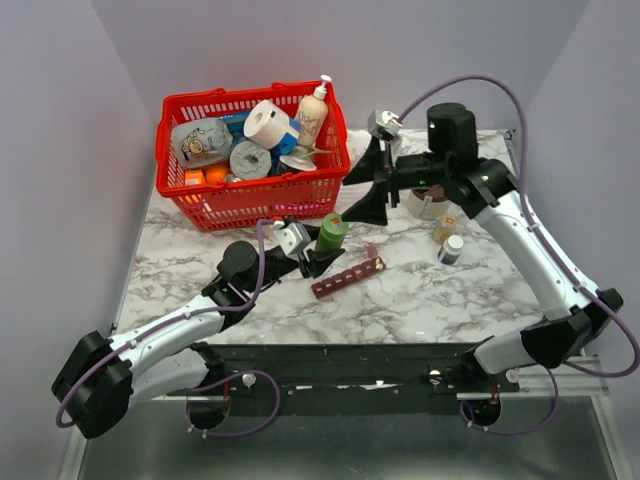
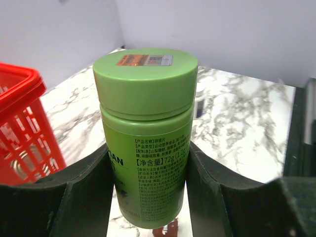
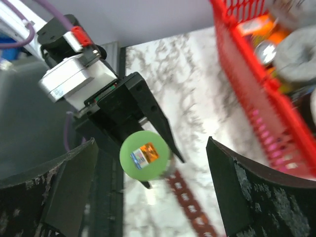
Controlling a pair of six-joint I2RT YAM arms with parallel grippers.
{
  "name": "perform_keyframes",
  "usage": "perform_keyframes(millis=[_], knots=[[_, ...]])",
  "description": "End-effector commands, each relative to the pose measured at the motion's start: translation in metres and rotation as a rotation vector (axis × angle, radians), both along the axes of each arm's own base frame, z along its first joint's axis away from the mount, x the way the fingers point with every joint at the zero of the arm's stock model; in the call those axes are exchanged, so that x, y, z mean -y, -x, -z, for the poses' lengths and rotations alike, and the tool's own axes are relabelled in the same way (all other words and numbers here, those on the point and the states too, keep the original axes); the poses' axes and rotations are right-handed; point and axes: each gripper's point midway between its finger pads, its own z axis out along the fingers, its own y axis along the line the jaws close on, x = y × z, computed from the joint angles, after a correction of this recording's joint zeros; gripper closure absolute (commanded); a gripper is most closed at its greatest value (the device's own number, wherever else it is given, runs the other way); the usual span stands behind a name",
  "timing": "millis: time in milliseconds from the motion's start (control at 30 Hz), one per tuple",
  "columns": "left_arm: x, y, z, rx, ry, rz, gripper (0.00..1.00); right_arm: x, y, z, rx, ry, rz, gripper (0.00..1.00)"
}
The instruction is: Sort the pills into containers
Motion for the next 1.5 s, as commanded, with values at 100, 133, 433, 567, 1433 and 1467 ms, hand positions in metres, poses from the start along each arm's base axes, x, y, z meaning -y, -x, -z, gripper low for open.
perform_keyframes(millis=[100, 133, 433, 567, 1433, 1467], knots=[[0.011, 0.068, -0.017, -0.039, 0.009, 0.434, 1.00, 0.034, 0.071, -0.001, 0.522, -0.026, -0.412, 0.00], [0.013, 0.072, -0.017, -0.052, 0.008, 0.466, 1.00, 0.034, 0.074, 0.004, 0.525, -0.009, -0.436, 0.00], [0.020, 0.081, -0.024, -0.101, 0.011, 0.577, 1.00, 0.021, 0.080, 0.046, 0.487, 0.129, -0.483, 0.03], [0.023, 0.079, -0.025, -0.103, 0.011, 0.578, 1.00, 0.018, 0.082, 0.057, 0.459, 0.155, -0.487, 0.07], [-0.028, -0.017, -0.040, -0.028, 0.108, -0.131, 1.00, -0.003, 0.014, 0.126, -0.094, 0.395, 0.065, 0.88], [-0.028, -0.019, -0.039, -0.032, 0.104, -0.147, 1.00, -0.002, 0.007, 0.131, -0.099, 0.410, 0.106, 0.89]])
